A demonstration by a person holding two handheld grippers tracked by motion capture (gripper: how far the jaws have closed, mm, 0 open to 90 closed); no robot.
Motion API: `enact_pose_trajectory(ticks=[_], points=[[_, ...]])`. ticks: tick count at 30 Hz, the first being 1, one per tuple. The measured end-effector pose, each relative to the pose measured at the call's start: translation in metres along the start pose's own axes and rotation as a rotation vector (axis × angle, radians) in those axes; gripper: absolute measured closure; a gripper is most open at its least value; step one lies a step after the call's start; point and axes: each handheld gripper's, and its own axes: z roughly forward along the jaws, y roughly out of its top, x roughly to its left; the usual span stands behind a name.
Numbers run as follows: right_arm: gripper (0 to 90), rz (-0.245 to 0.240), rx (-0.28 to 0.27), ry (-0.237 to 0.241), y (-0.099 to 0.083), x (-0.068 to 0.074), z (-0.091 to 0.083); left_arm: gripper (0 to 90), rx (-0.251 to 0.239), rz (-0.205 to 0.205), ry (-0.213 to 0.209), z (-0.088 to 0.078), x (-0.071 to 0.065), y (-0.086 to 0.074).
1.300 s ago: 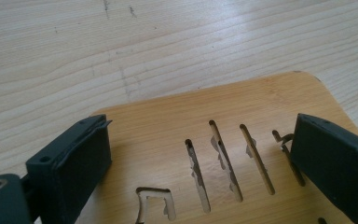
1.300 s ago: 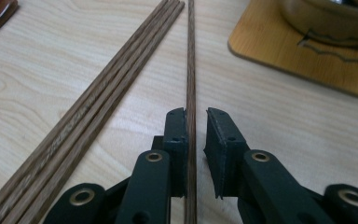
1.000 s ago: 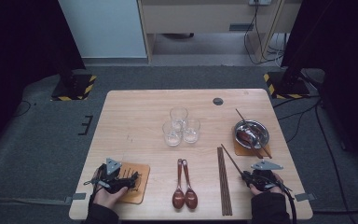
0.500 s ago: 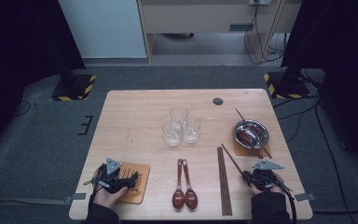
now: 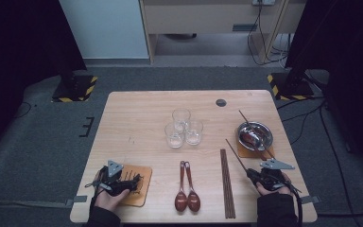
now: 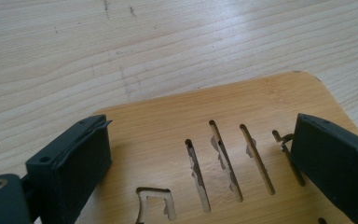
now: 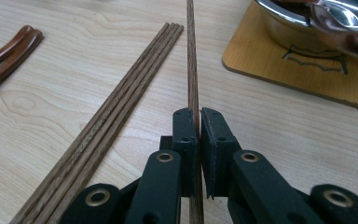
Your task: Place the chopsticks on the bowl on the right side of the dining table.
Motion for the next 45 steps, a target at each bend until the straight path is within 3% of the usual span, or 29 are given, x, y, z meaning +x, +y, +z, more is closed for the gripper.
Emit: enact_pose_trajectory(ticks=[45], points=[[85.1, 0.006, -0.138, 0.053, 0.039, 0.003, -0.029, 3.9, 0.0, 0.0, 0.0, 0.0, 0.0, 0.0]])
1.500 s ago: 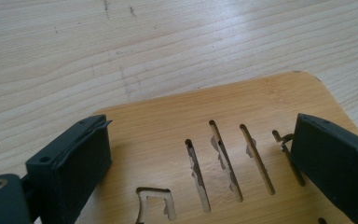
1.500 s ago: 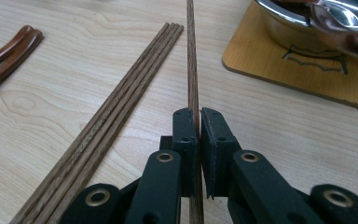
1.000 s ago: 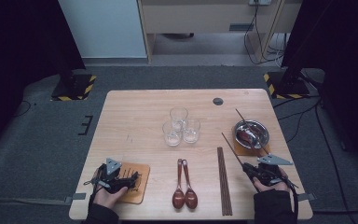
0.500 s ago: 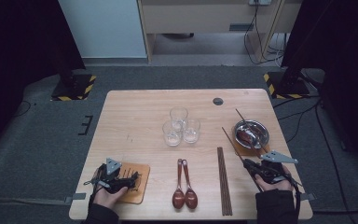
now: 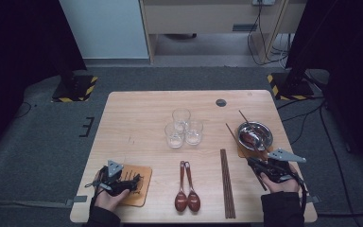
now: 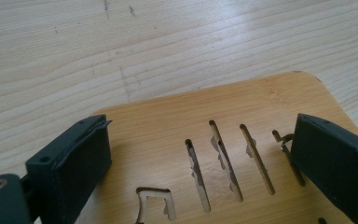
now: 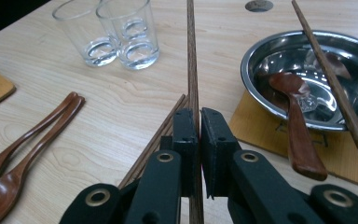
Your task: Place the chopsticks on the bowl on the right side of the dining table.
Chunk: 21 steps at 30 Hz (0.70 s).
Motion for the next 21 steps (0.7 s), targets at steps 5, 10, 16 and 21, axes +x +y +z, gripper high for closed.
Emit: enact_pose_trajectory(ticks=[5, 10, 16, 21], points=[[85.1, -0.006, -0.01, 0.005, 0.005, 0.001, -0.001, 3.9, 0.0, 0.0, 0.0, 0.0, 0.0, 0.0], [85.1, -0.006, -0.026, 0.006, 0.012, 0.0, -0.004, 3.9, 0.0, 0.0, 0.0, 0.0, 0.0, 0.0], [85.1, -0.003, -0.04, 0.009, 0.018, 0.0, -0.006, 3.9, 0.0, 0.0, 0.0, 0.0, 0.0, 0.0], [85.1, -0.004, -0.049, 0.01, 0.022, -0.002, -0.008, 3.9, 0.0, 0.0, 0.0, 0.0, 0.0, 0.0]])
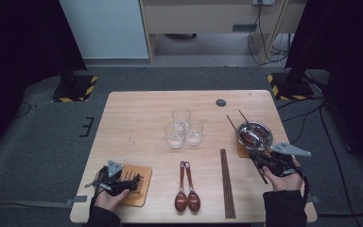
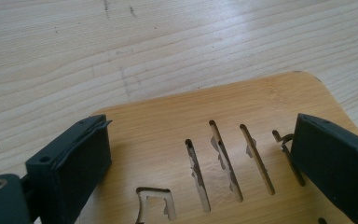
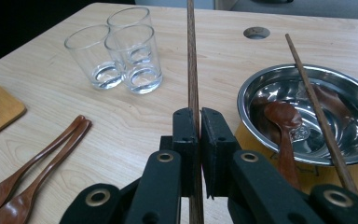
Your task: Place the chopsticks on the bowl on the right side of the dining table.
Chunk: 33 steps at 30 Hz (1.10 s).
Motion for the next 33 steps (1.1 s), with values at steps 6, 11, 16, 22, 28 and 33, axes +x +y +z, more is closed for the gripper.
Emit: enact_pose_trajectory(ticks=[6, 11, 16, 22, 28, 33], points=[[85.1, 0.008, -0.015, 0.001, 0.005, -0.003, -0.003, 3.9, 0.0, 0.0, 0.0, 0.0, 0.0, 0.0], [85.1, 0.012, -0.02, -0.005, 0.007, -0.007, -0.003, 3.9, 0.0, 0.0, 0.0, 0.0, 0.0, 0.0], [85.2, 0.014, -0.027, -0.007, 0.012, -0.012, -0.002, 3.8, 0.0, 0.0, 0.0, 0.0, 0.0, 0.0], [85.1, 0.014, -0.042, -0.007, 0.018, -0.018, -0.002, 3.8, 0.0, 0.0, 0.0, 0.0, 0.0, 0.0], [85.1, 0.019, -0.052, -0.018, 0.023, -0.025, -0.001, 3.8, 0.0, 0.0, 0.0, 0.0, 0.0, 0.0], [85.1, 0.024, -0.056, -0.021, 0.025, -0.032, 0.0, 3.8, 0.0, 0.0, 0.0, 0.0, 0.0, 0.0]])
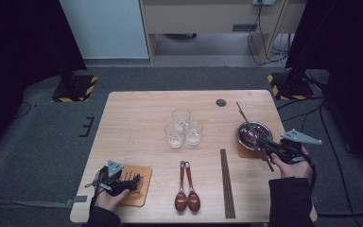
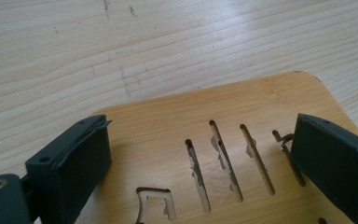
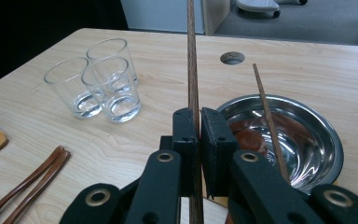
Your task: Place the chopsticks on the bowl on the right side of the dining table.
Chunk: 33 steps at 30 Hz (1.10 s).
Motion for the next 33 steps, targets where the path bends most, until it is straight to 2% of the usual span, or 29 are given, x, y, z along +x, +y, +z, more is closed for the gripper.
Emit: enact_pose_trajectory(ticks=[20, 33], points=[[85.1, -0.001, -0.007, -0.024, 0.01, -0.028, 0.007, 3.8, 0.0, 0.0, 0.0, 0.0, 0.0, 0.0], [85.1, 0.008, -0.009, -0.041, 0.009, -0.047, 0.007, 3.8, 0.0, 0.0, 0.0, 0.0, 0.0, 0.0]])
